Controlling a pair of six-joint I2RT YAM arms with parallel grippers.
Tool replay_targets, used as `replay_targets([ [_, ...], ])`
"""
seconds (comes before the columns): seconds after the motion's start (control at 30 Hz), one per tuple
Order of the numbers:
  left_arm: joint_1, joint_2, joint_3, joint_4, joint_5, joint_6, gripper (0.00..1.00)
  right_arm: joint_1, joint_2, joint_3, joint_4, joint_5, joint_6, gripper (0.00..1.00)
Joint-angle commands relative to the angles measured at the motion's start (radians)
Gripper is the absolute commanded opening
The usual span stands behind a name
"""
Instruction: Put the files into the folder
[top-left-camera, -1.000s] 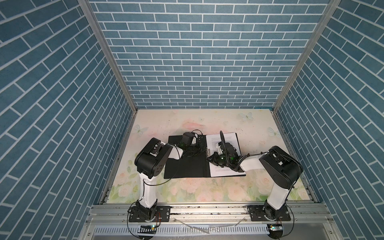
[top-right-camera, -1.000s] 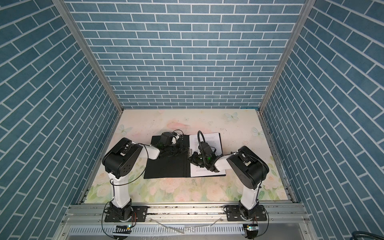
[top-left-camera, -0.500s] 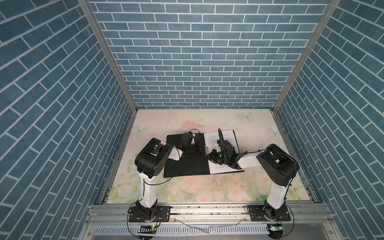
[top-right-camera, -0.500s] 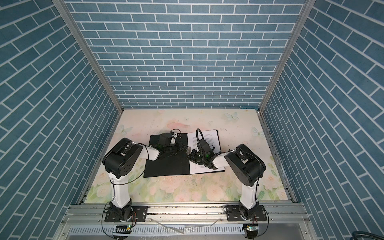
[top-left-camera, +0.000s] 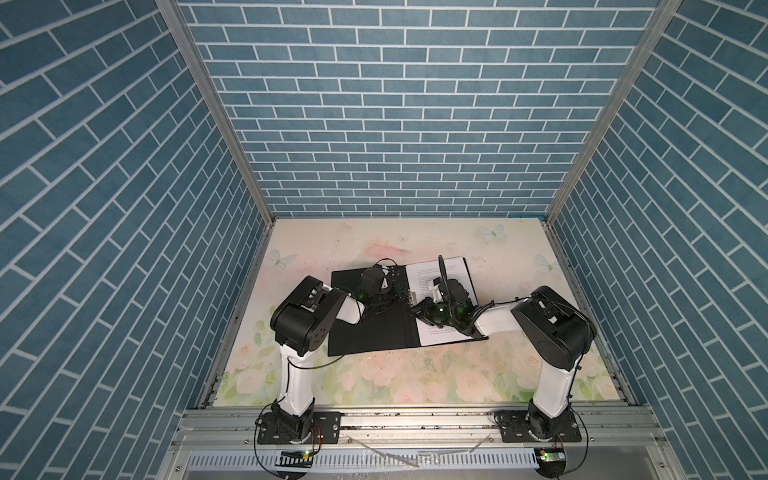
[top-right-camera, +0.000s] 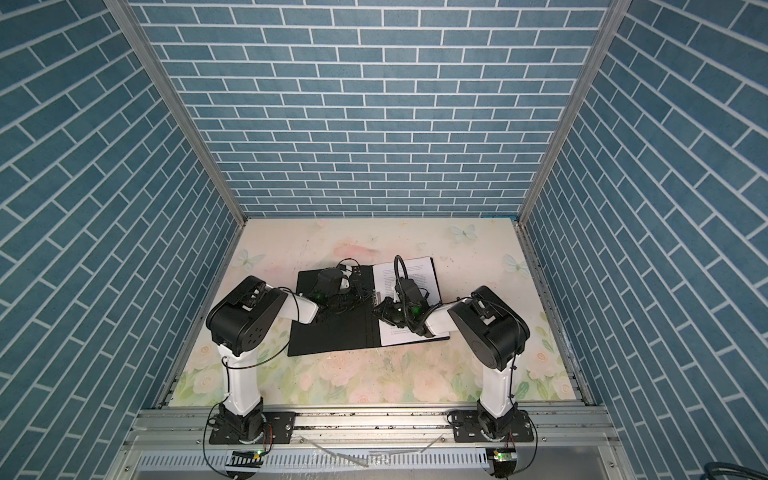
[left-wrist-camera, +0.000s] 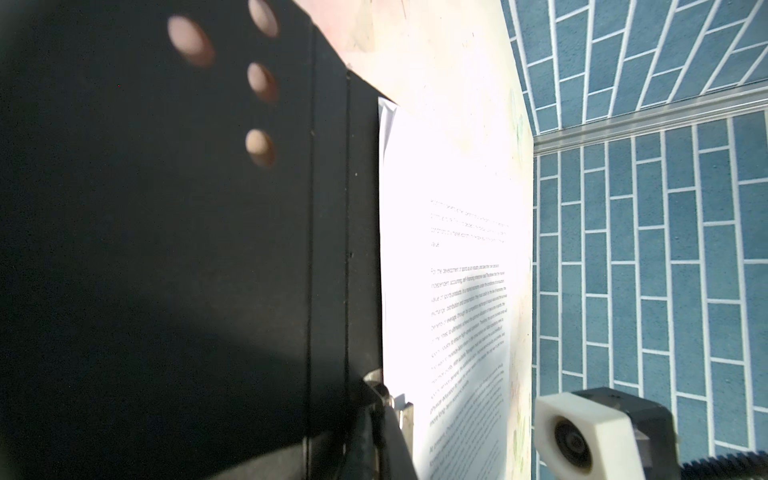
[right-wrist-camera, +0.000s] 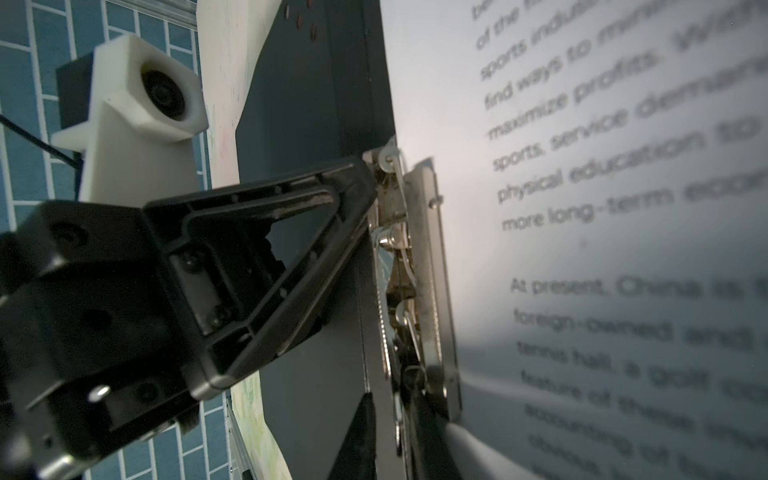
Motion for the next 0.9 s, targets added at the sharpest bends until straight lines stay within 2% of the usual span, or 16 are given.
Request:
replay_targets([
  [0.0,-0.007,0.047,-0.037,-0.106,0.008,0.002,0.04,-0.055,0.118,-0.118,-0.491,0.225,0.024,0.20],
  [0.13,-0.007,0.040,-0.038,-0.105,0.008,0.001,0.04,-0.055,0.087,-0.111,-0.486,0.206,0.043,0.24],
  [0.87,-0.008,0.046,-0.051,-0.057,0.019,-0.032,0.04,-0.056,-0.080,-0.104,-0.459,0.148,0.103,0.29],
])
